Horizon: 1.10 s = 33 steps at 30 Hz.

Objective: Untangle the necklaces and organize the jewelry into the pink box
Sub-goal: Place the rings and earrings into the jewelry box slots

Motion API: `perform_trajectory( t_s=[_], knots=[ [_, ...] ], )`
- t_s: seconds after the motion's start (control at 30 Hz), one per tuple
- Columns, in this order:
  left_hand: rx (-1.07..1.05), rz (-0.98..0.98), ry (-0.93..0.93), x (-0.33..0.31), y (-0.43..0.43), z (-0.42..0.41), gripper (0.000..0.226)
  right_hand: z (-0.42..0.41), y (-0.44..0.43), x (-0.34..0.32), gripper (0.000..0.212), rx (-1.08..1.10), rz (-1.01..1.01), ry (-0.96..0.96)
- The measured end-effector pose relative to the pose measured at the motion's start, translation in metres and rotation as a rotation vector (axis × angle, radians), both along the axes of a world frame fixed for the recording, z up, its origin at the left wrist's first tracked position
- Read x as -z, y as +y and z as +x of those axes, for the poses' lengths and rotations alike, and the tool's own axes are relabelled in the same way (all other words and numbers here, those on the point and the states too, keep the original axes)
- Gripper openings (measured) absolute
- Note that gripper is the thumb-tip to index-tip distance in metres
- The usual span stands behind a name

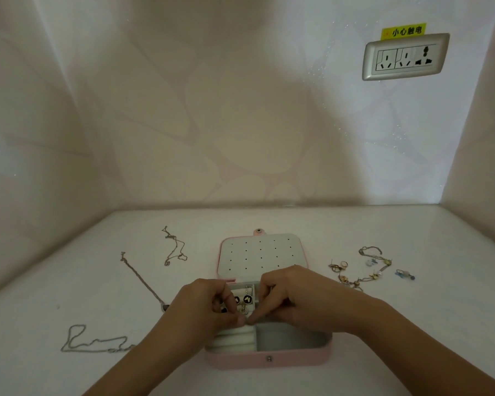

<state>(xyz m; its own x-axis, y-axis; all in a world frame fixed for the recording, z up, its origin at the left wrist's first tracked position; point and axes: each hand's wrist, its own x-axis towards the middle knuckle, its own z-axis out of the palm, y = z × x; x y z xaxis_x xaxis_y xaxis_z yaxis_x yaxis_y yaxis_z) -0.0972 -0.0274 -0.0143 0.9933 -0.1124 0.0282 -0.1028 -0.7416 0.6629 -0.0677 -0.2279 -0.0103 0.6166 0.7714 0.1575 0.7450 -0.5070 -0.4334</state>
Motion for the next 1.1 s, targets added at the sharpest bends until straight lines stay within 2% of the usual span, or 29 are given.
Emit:
perform_trajectory(
  t_s=[0.27, 0.43, 0.53, 0.67, 0.87, 1.1],
  knots=[
    [0.046, -0.036, -0.052, -0.004, 0.000, 0.005, 0.024, -0.002, 0.000, -0.003, 0.023, 0.011, 0.068, 0.055],
    [0.092, -0.171, -0.194, -0.026, -0.013, 0.015, 0.017, 0.006, -0.027, -0.031, 0.029, 0.239, 0.263, 0.133],
    [0.154, -0.087, -0.208, -0.032, -0.031, 0.028, 0.010, 0.019, -0.062, -0.040, 0.027, 0.474, 0.192, 0.050],
    [0.314, 0.107, -0.142, -0.034, -0.054, 0.054, 0.019, 0.030, -0.101, -0.038, 0.023, 0.689, 0.058, 0.145],
    [0.536, 0.385, -0.046, -0.033, -0.078, 0.085, 0.042, 0.035, -0.106, -0.030, 0.014, 0.664, -0.074, 0.244],
    [0.608, 0.385, -0.010, -0.030, -0.090, 0.096, 0.039, 0.038, -0.095, -0.022, 0.009, 0.625, -0.048, 0.254]
  ],
)
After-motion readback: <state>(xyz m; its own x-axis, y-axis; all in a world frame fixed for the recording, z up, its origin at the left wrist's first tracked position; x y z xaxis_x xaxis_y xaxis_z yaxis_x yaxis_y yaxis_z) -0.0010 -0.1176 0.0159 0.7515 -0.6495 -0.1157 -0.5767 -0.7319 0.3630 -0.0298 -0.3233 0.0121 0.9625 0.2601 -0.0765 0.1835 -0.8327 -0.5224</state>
